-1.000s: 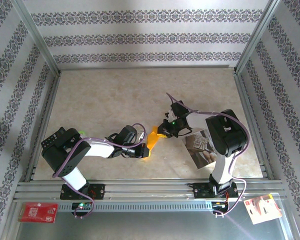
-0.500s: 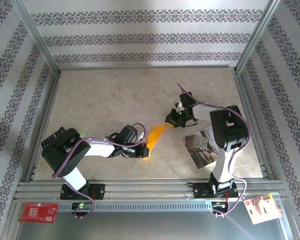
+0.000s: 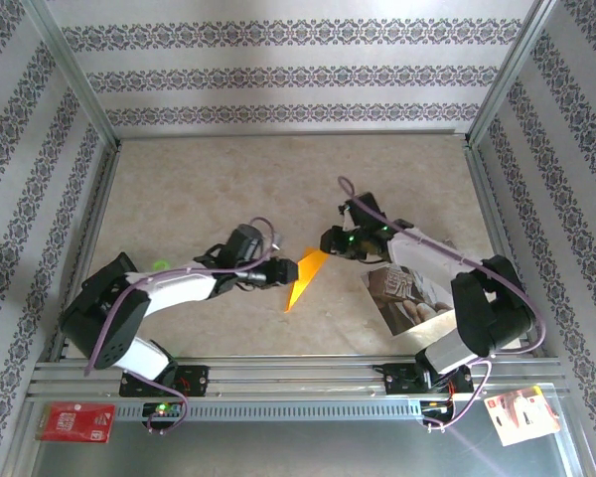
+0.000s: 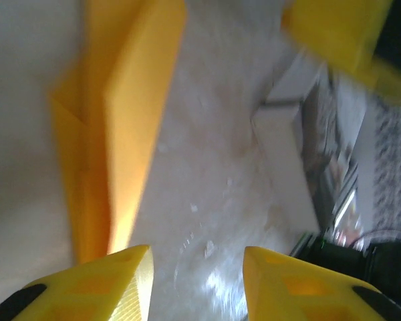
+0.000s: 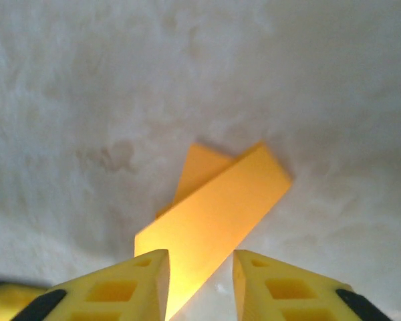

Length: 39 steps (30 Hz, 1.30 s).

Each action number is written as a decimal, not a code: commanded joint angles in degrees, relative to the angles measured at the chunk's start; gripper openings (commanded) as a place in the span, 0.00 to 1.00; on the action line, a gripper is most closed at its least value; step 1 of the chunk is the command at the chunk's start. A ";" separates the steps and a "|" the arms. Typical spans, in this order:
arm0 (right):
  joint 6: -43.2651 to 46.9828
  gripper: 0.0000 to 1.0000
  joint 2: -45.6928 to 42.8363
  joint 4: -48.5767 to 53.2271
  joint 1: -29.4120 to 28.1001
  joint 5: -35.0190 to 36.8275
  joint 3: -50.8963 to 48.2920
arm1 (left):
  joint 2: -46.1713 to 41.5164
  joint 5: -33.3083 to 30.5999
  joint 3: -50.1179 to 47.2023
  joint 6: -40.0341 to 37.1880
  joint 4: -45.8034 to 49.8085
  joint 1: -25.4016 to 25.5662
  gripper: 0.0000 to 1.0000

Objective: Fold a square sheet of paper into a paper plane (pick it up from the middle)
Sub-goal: Turn over a paper plane at the center of the table.

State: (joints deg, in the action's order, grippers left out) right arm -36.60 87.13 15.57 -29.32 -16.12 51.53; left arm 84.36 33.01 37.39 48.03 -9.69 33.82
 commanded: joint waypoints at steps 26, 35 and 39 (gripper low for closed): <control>-8.03 0.69 16.60 16.06 -22.29 34.58 13.75 | -5.05 -5.75 -4.40 -2.15 9.74 -11.32 0.45; -8.39 0.35 14.15 14.65 -20.70 33.82 10.87 | -4.79 -6.26 -3.67 -3.08 11.33 -11.32 0.46; -8.68 0.19 12.26 13.16 -19.61 32.98 9.20 | -5.02 -6.49 -3.64 -2.60 11.29 -11.32 0.48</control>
State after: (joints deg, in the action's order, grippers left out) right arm -44.93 101.97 29.47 -49.78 16.45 61.93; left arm 80.60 27.29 32.88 46.48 -0.36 23.11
